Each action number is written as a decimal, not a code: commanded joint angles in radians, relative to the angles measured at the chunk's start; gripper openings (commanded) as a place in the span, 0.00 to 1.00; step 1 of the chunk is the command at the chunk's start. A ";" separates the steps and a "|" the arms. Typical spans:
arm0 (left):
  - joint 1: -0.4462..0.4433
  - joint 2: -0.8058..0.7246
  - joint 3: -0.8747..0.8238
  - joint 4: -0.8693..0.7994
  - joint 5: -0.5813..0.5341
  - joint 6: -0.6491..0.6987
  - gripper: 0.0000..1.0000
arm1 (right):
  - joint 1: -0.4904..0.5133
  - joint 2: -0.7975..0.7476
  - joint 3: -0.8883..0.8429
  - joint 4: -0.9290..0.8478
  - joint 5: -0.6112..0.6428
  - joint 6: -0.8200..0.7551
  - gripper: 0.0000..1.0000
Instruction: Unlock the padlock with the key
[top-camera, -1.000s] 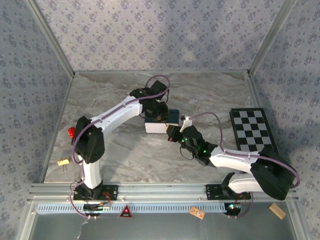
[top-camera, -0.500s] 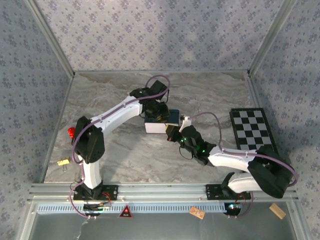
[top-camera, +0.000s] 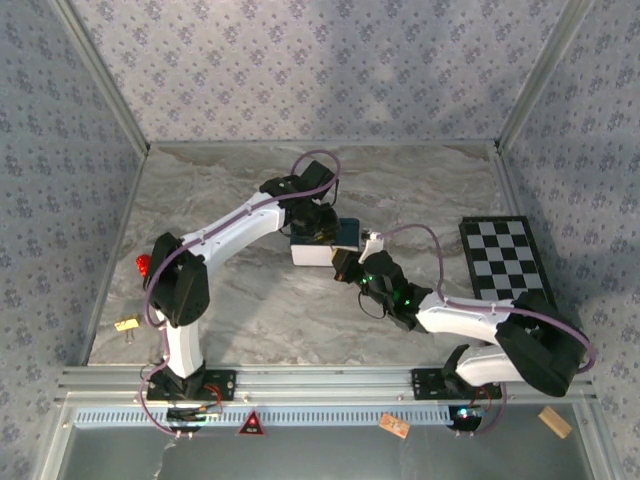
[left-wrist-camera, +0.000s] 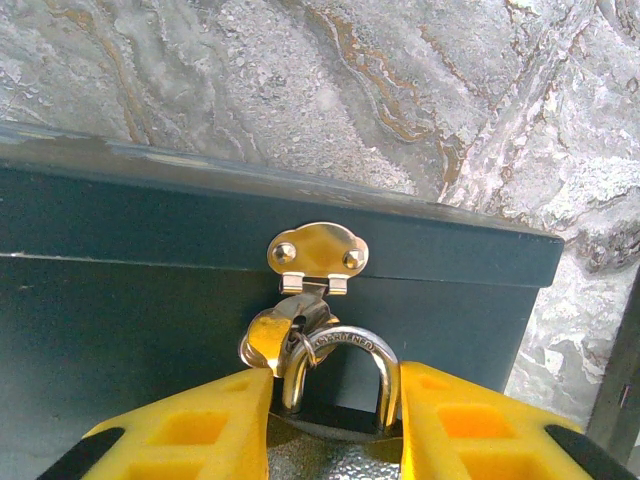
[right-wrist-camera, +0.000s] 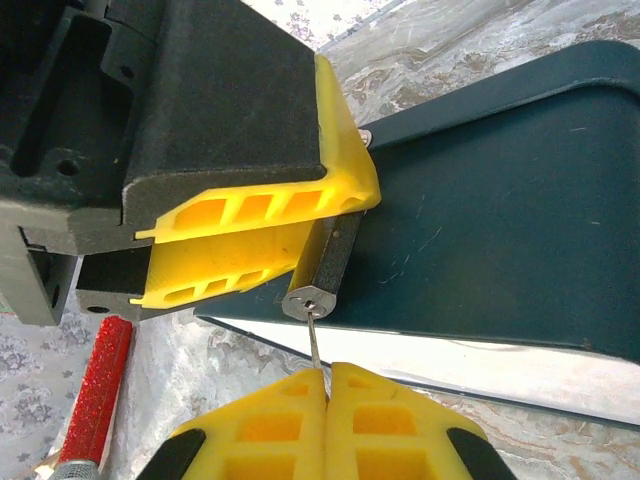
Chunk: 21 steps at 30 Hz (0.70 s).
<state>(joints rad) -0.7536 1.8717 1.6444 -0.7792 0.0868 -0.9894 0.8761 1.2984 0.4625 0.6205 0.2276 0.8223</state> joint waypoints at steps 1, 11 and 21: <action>-0.008 0.060 -0.053 -0.028 0.004 -0.008 0.32 | 0.006 -0.031 -0.001 0.005 0.053 -0.006 0.00; -0.008 0.062 -0.050 -0.029 0.008 -0.007 0.32 | 0.003 -0.003 0.016 0.009 0.043 0.002 0.00; -0.008 0.064 -0.049 -0.029 0.008 -0.005 0.32 | 0.000 0.002 0.012 0.016 0.044 0.002 0.00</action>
<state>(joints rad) -0.7536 1.8717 1.6432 -0.7712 0.0898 -0.9894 0.8768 1.2930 0.4625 0.6186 0.2478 0.8227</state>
